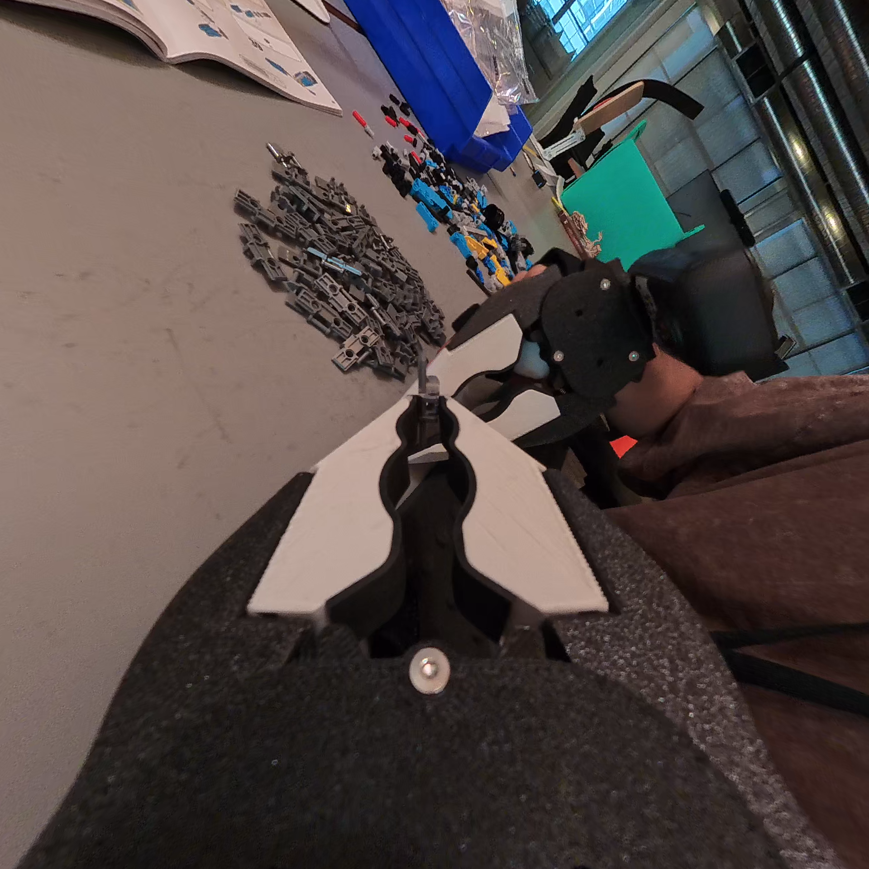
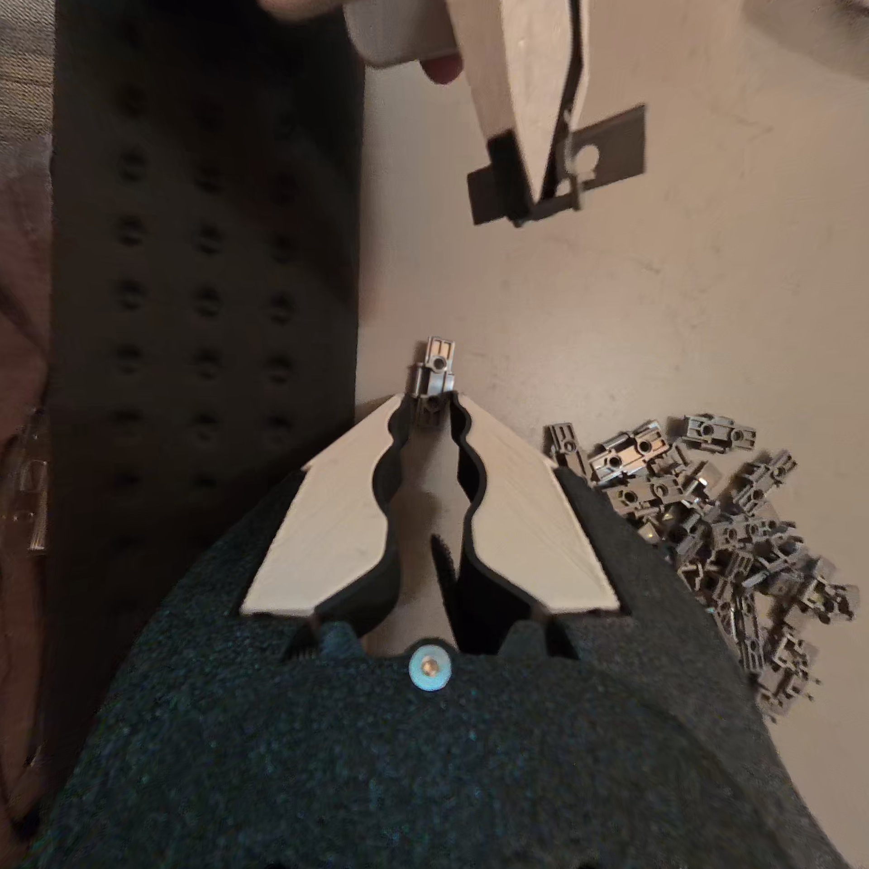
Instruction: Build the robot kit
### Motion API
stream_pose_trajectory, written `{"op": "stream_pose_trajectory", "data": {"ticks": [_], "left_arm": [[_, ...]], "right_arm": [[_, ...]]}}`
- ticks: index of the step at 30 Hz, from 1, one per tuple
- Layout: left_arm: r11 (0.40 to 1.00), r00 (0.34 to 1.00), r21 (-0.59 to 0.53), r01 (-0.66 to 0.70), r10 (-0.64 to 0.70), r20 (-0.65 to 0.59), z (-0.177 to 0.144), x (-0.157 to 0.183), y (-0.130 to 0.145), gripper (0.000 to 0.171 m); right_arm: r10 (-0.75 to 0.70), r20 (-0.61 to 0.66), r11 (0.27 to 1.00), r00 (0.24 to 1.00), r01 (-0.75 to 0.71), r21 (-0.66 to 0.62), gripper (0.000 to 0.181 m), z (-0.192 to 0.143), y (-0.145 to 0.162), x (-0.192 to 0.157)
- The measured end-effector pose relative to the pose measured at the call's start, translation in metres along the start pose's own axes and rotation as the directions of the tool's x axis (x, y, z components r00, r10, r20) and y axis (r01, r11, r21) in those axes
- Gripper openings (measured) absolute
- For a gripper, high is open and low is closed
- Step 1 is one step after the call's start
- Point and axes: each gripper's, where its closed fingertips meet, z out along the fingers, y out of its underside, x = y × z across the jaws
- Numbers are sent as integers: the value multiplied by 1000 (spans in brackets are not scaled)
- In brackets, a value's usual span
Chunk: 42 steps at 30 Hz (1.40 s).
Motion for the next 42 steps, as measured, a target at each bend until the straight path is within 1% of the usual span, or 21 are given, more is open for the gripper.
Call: {"op": "stream_pose_trajectory", "data": {"ticks": [3, 5, 7, 8, 9, 10, 11, 12, 13, 14, 15, 18, 20, 22, 25, 31, 34, 36, 38, 40, 42], "left_arm": [[1000, 1000, 7, -3, 3, 9, -2, -1, -1, 8], [999, 1000, 29, -13, 12, 9, -5, -2, -5, 8], [996, 999, 82, -21, 25, -44, -11, 4, -13, 8], [993, 996, 117, -13, 23, -85, -14, 9, -19, 8], [988, 992, 153, 2, 17, -122, -18, 13, -25, 8], [982, 986, 189, 17, 15, -166, -22, 17, -31, 8], [974, 977, 221, 41, 8, -215, -25, 22, -36, 7], [966, 968, 248, 71, -7, -251, -27, 24, -41, 7], [957, 958, 273, 97, -15, -287, -29, 26, -45, 7], [950, 948, 291, 116, -19, -318, -30, 28, -48, 8], [943, 941, 305, 132, -23, -337, -31, 29, -51, 7], [926, 920, 335, 172, -29, -391, -31, 33, -57, 7], [921, 919, 353, 166, -15, -394, -29, 36, -60, 8], [920, 919, 363, 148, 7, -393, -27, 40, -60, 7], [923, 934, 369, 107, 34, -357, -21, 41, -57, 8], [928, 940, 364, 86, 46, -339, -13, 42, -54, 8], [932, 935, 352, 89, 44, -352, -12, 44, -52, 8], [937, 936, 338, 91, 35, -350, -11, 43, -50, 8], [947, 935, 307, 93, 23, -353, -8, 44, -47, 8], [959, 936, 266, 100, 0, -352, -4, 42, -42, 7], [973, 931, 205, 105, -24, -363, 0, 43, -35, 7]], "right_arm": [[11, 37, 1000, 999, -12, 16, 16, 2, -3, 3], [59, 60, 997, 997, -61, 48, 16, 3, -6, 9], [151, 106, 974, 983, -166, 157, 16, -4, -17, 20], [227, 160, 936, 961, -260, 236, 16, -12, -27, 28], [299, 256, 867, 919, -373, 329, 16, -25, -41, 35], [342, 388, 762, 856, -494, 419, 16, -43, -57, 42], [348, 524, 646, 777, -604, 467, 16, -61, -69, 47], [329, 632, 549, 702, -686, 477, 15, -76, -78, 51], [292, 711, 487, 639, -739, 465, 15, -87, -83, 50], [254, 761, 442, 597, -772, 458, 15, -94, -88, 46], [232, 782, 405, 579, -788, 463, 15, -98, -92, 43], [240, 766, 352, 596, -789, 504, 15, -97, -96, 42], [223, 780, 301, 585, -802, 516, 15, -104, -98, 44], [226, 775, 300, 590, -799, 521, 15, -104, -98, 45], [218, 788, 292, 576, -809, 511, 15, -104, -98, 45], [195, 792, 321, 578, -801, 506, 15, -105, -99, 38], [177, 812, 337, 556, -810, 480, 14, -105, -97, 36], [171, 812, 372, 557, -800, 471, 14, -104, -95, 34], [156, 794, 439, 588, -761, 478, 14, -103, -91, 31], [148, 737, 511, 660, -689, 514, 13, -100, -87, 30], [116, 679, 600, 725, -596, 534, 14, -98, -81, 24]]}}
